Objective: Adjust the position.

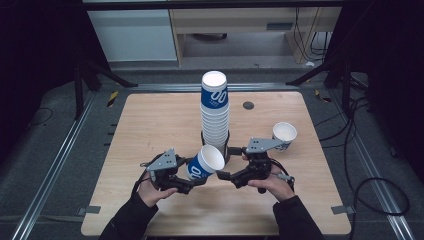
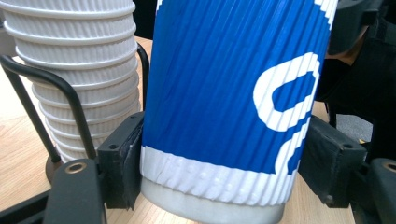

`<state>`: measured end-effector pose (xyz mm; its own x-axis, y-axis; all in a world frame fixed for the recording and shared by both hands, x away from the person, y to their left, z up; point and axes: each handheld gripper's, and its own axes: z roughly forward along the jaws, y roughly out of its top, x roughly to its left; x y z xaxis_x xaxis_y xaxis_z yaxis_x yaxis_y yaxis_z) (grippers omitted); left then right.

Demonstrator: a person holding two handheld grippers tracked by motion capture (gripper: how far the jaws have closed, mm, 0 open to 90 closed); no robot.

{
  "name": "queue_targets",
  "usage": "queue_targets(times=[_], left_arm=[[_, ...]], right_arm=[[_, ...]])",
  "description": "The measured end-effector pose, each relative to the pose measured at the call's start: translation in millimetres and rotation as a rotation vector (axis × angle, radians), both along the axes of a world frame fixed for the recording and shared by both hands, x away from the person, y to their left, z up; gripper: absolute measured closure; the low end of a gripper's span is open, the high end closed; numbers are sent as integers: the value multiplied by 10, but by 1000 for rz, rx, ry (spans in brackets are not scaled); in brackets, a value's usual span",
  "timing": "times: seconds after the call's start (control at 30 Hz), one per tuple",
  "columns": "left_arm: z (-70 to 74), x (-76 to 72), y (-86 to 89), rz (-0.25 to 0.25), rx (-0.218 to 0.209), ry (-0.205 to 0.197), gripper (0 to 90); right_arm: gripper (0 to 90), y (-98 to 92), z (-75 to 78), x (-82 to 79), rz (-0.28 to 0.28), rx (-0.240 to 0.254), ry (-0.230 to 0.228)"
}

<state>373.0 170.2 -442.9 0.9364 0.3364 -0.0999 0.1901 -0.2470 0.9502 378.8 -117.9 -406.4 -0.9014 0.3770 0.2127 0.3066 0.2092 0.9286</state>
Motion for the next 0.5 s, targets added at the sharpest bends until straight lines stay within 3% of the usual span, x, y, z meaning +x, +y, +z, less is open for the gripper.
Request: queue_targets(times=[0.5], left_arm=[[-23, -24, -86, 2, -11, -7, 245]], right_arm=[[80, 205, -63, 45, 22, 34, 25]])
